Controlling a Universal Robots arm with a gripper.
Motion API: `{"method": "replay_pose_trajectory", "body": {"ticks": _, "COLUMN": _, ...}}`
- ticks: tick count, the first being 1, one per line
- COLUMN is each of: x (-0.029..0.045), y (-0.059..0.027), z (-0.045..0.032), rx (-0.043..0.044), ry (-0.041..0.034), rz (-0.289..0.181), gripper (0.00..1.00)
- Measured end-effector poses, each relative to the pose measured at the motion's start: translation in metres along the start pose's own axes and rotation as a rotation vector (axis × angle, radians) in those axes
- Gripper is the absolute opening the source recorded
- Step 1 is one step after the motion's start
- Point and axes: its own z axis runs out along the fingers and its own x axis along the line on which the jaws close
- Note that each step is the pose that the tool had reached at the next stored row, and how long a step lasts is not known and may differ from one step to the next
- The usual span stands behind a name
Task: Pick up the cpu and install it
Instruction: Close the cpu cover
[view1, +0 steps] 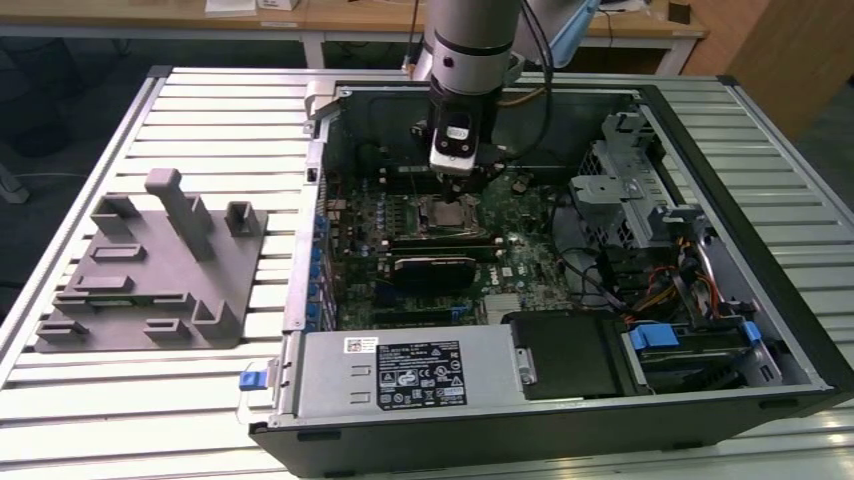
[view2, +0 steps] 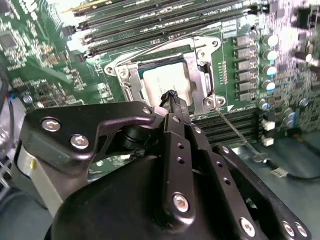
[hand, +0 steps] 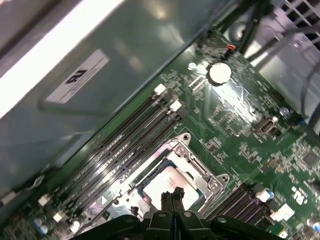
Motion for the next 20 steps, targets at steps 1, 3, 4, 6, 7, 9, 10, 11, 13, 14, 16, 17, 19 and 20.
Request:
{"method": "replay_pose_trajectory", "body": {"ticks": 1, "x": 0.0, "y": 0.0, "z": 0.0, "rx": 0.0003, "ry": 0.0, "rz": -0.018, "gripper": 0.11}}
{"method": "replay_pose_trajectory", "body": {"ticks": 3, "x": 0.0, "y": 0.0, "z": 0.0, "rx": 0.0009, "ry": 0.0001, "rz": -0.054, "gripper": 0.11}}
{"method": "replay_pose_trajectory", "body": {"ticks": 4, "x": 0.0, "y": 0.0, "z": 0.0, "rx": 0.0012, "ry": 0.0002, "rz": -0.073, "gripper": 0.11}}
{"method": "replay_pose_trajectory", "body": {"ticks": 6, "x": 0.0, "y": 0.0, "z": 0.0, "rx": 0.0019, "ry": 0.0003, "rz": -0.109, "gripper": 0.11}}
{"method": "replay_pose_trajectory", "body": {"ticks": 7, "x": 0.0, "y": 0.0, "z": 0.0, "rx": 0.0022, "ry": 0.0003, "rz": -0.127, "gripper": 0.11}}
{"method": "replay_pose_trajectory", "body": {"ticks": 9, "x": 0.0, "y": 0.0, "z": 0.0, "rx": 0.0028, "ry": 0.0004, "rz": -0.165, "gripper": 0.11}}
{"method": "replay_pose_trajectory", "body": {"ticks": 10, "x": 0.0, "y": 0.0, "z": 0.0001, "rx": 0.0031, "ry": 0.0004, "rz": -0.183, "gripper": 0.11}}
{"method": "replay_pose_trajectory", "body": {"ticks": 11, "x": 0.0, "y": 0.0, "z": 0.0001, "rx": 0.0035, "ry": 0.0004, "rz": -0.201, "gripper": 0.11}}
{"method": "replay_pose_trajectory", "body": {"ticks": 13, "x": 0.0, "y": 0.0, "z": 0.0001, "rx": 0.004, "ry": 0.0006, "rz": -0.237, "gripper": 0.11}}
{"method": "replay_pose_trajectory", "body": {"ticks": 14, "x": 0.0, "y": 0.0, "z": 0.0002, "rx": 0.0043, "ry": 0.0006, "rz": -0.254, "gripper": 0.11}}
{"method": "replay_pose_trajectory", "body": {"ticks": 16, "x": 0.0, "y": 0.0, "z": 0.0002, "rx": 0.0049, "ry": 0.0007, "rz": -0.29, "gripper": 0.11}}
{"method": "replay_pose_trajectory", "body": {"ticks": 17, "x": 0.0, "y": 0.0, "z": 0.0003, "rx": 0.0052, "ry": 0.0007, "rz": -0.31, "gripper": 0.11}}
{"method": "replay_pose_trajectory", "body": {"ticks": 19, "x": 0.0, "y": 0.0, "z": 0.0004, "rx": 0.0058, "ry": 0.0008, "rz": -0.345, "gripper": 0.11}}
{"method": "replay_pose_trajectory", "body": {"ticks": 20, "x": 0.0, "y": 0.0, "z": 0.0004, "rx": 0.0061, "ry": 0.0008, "rz": -0.364, "gripper": 0.11}}
